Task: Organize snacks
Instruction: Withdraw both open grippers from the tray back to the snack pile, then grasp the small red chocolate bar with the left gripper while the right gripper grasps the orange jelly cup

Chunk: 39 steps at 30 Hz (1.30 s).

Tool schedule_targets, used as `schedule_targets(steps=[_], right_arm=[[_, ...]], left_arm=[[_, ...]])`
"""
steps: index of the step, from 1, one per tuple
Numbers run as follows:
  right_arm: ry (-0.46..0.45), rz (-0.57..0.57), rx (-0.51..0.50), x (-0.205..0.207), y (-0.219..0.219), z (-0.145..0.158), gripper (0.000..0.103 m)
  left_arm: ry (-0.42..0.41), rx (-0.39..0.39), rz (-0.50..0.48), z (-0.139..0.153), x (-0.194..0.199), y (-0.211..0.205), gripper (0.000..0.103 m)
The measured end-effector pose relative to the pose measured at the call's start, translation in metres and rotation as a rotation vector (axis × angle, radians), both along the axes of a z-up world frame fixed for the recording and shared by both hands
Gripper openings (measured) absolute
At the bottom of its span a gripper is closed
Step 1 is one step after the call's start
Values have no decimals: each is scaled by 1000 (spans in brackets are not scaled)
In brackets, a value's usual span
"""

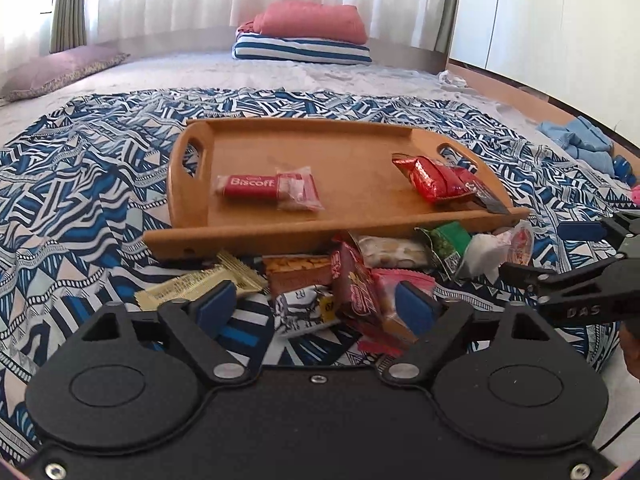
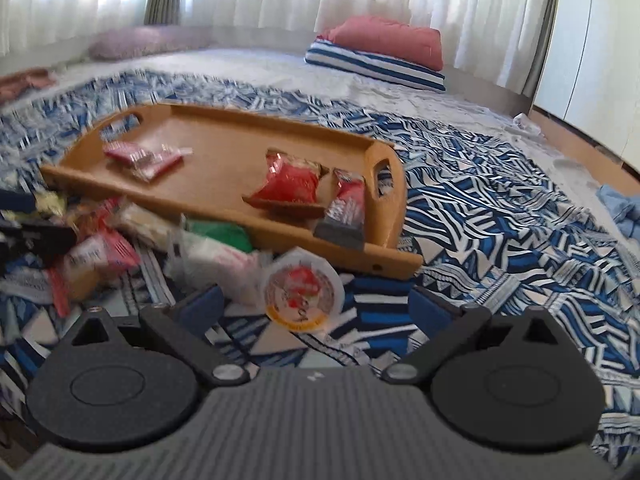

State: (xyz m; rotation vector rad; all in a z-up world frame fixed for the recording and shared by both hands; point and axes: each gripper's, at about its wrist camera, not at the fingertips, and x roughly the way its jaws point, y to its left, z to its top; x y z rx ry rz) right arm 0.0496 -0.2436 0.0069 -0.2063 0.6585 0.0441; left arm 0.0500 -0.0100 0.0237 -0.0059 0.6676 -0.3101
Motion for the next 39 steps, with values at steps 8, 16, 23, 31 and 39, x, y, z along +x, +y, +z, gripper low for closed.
schedule_targets(steps=[8,16,23,31,39], right_arm=[[26,-2,-16,9,5,-9,100],[43,13,11,16,5,-11,100],[54,25,55,13,1,-8,84],[22,33,27,3,7,-6,50],[20,4,74,-3,-3,0,49]], left_arm=[[1,15,-27,3,2,-12,50],[-13,109,-51,-6,14,-28,46],[-17,68,-39,-2,13,-31,24],[-27,47,-29,7,2,-24,24],[-47,24,-6,21,-1,-14,24]])
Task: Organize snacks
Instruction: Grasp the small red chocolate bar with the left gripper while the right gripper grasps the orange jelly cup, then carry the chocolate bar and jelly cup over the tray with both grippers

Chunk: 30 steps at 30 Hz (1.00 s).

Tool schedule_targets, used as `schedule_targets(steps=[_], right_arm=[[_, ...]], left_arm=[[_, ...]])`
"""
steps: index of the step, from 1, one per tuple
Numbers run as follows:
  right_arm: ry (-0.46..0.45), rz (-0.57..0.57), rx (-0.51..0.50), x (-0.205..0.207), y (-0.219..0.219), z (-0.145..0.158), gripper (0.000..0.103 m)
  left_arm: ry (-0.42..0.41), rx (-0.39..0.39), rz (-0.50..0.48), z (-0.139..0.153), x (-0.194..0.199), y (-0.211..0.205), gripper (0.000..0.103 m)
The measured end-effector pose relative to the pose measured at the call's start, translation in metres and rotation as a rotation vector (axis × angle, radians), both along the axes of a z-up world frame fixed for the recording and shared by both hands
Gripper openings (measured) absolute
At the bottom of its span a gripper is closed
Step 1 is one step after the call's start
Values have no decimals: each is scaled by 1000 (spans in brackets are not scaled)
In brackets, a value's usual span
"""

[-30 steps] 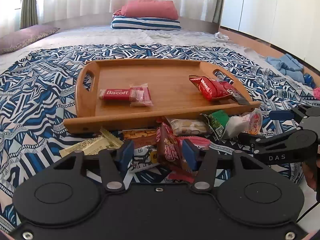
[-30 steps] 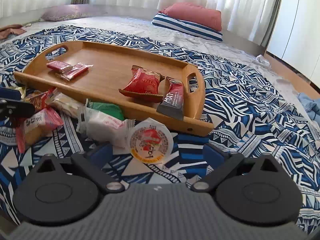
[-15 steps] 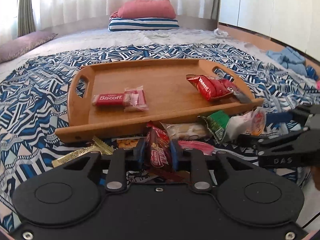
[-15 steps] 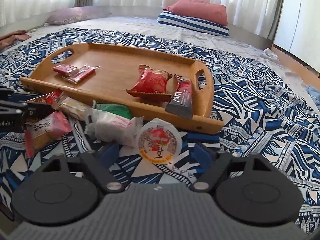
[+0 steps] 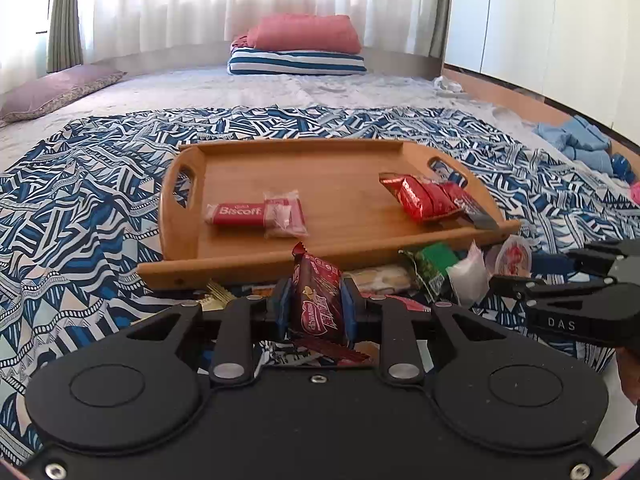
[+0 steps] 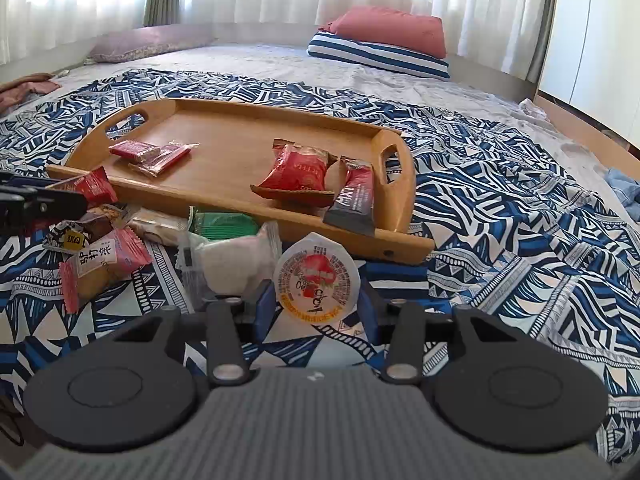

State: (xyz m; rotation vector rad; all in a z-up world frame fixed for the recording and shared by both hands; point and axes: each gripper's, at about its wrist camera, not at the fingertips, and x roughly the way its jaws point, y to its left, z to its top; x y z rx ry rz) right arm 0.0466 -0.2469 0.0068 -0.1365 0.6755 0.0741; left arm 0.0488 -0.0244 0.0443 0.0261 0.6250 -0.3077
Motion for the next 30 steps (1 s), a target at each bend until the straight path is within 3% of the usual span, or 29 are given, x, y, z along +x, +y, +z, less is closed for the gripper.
schedule_targets(steps=[11,30], right_arm=[[-8,-38,64,-1,-12,17,48],[-47,-45,103,2,-12,35,48]], left_arm=[[-7,-51,39,15,13,13,24],[-19,-68,63,22,24,20,24]])
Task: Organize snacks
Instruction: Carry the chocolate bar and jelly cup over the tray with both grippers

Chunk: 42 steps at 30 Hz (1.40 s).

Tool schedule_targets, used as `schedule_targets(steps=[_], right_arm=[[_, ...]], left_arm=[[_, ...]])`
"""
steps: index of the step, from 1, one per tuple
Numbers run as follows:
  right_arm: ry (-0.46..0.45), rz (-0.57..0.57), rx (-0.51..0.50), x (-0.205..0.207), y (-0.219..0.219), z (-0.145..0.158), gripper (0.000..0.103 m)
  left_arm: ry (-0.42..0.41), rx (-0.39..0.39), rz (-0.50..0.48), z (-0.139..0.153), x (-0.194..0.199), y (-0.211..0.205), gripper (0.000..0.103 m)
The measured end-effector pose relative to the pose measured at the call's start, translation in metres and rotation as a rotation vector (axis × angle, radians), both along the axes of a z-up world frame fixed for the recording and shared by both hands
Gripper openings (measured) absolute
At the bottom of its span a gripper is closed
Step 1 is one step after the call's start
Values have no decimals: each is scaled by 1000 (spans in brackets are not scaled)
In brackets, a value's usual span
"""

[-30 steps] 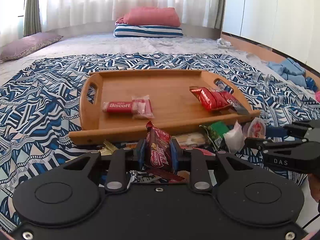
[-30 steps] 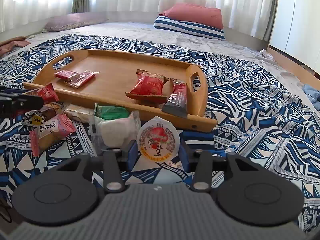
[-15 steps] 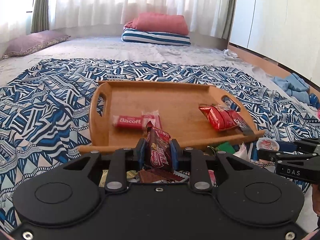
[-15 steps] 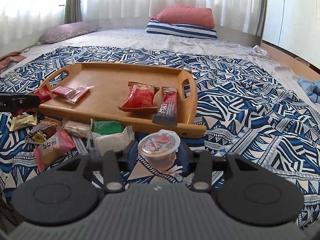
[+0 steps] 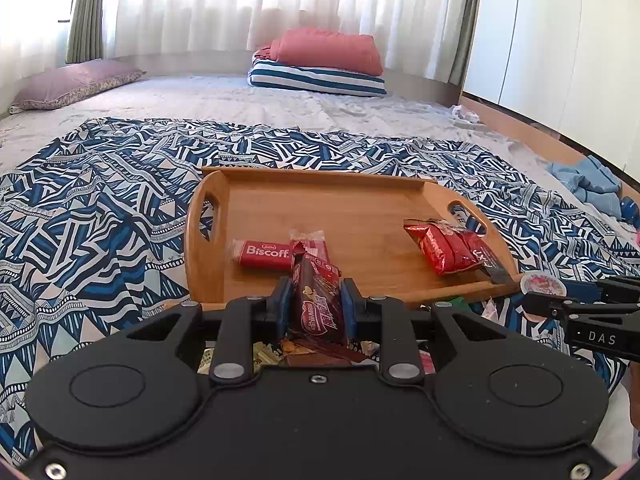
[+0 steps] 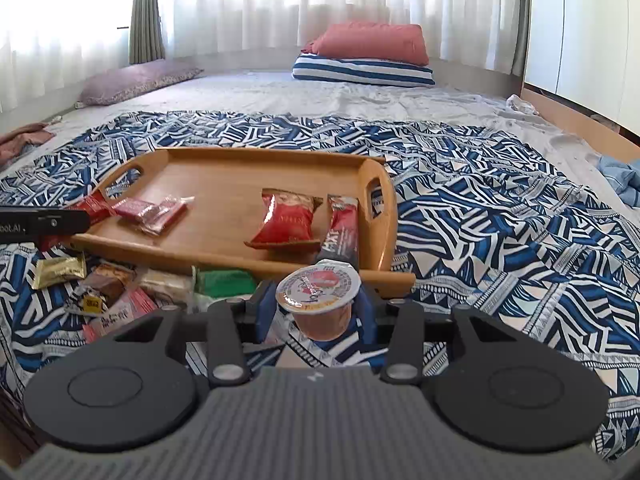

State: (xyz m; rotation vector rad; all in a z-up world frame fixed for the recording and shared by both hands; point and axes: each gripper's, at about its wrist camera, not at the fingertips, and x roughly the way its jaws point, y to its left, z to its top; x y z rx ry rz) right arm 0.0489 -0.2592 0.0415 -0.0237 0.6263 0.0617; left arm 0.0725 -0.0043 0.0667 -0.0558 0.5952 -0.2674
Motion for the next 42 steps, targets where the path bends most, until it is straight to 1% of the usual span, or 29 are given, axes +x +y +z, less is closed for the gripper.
schedule_targets(steps=[10,19,27,31,36,39,42], right_arm=[[-18,12,45,6,4,12,47],[-27,25,134,28,9,28,47],[-8,49,194,57,23,34,47],[18,54,227,75,26,32,47],[51,55,269,100,28,28,47],[72,67,283,109,31,24,47],[90,77,272,115,38,17,47]], left_arm=[[1,-13,7,2,5,3,24],[4,-31,21,6,21,6,24],[17,-56,21,6,51,11,24],[16,-63,37,5,70,15,24],[50,-96,85,0,103,20,24],[59,-88,106,-6,121,20,24],[65,-76,123,-12,135,19,24]])
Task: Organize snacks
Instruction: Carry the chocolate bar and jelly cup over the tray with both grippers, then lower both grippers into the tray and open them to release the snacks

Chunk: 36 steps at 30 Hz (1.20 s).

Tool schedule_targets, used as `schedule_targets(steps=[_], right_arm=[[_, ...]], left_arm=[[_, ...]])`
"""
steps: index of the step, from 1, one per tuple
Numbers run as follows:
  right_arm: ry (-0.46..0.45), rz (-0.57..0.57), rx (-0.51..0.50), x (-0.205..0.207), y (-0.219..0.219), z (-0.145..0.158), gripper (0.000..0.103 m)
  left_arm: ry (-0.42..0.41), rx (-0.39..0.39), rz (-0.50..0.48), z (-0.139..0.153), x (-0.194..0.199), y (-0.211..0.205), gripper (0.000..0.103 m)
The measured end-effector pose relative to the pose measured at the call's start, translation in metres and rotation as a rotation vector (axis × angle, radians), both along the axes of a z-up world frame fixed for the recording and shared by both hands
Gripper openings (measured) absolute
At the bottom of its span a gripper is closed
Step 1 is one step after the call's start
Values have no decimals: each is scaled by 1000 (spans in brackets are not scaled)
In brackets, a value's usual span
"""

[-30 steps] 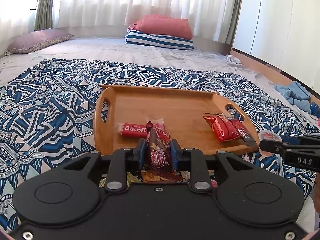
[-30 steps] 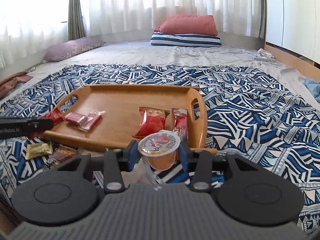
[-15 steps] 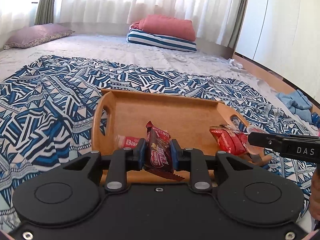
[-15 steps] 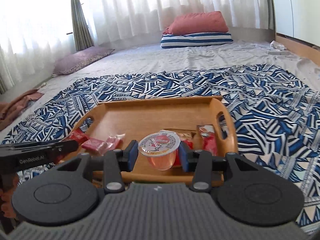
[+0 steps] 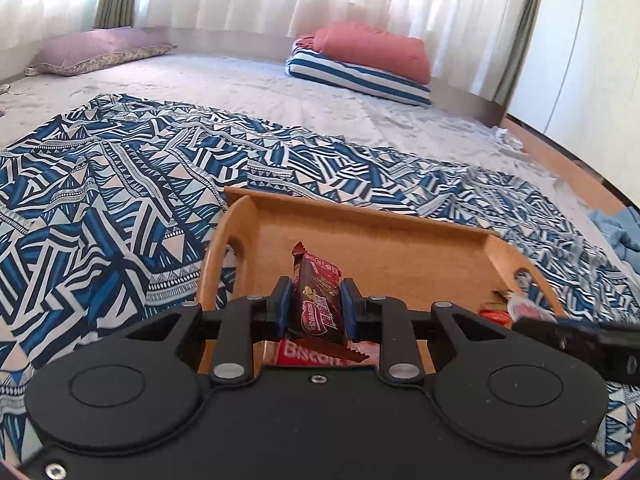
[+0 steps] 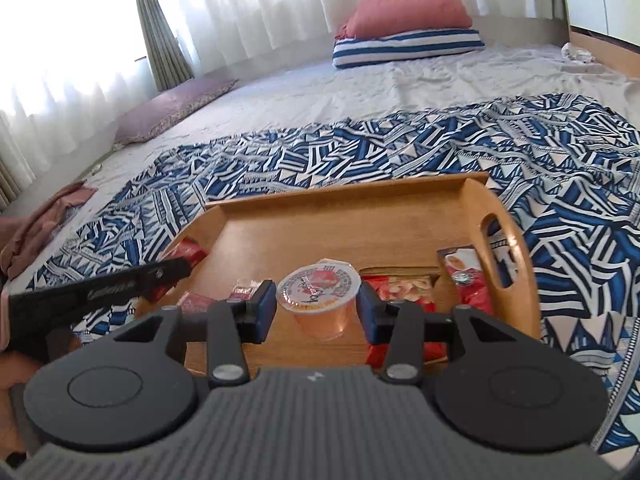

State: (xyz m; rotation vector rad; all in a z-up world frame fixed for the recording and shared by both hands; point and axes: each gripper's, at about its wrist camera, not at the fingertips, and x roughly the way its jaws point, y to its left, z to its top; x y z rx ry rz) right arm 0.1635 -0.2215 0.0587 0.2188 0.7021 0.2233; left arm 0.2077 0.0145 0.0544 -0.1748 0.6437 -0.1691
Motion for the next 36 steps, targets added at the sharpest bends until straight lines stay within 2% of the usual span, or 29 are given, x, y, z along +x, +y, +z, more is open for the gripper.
schedule_targets(steps=[10,30,36], right_arm=[[24,29,-51,7,12,-18,48],[47,22,-65,10,12,-31,48],[39,17,-80,9,14,-32,53]], left_arm=[[26,1,33,-19,24,-2,24],[50,55,7,-36,28,-16,25],[61,60,6,-37,28,-16,26]])
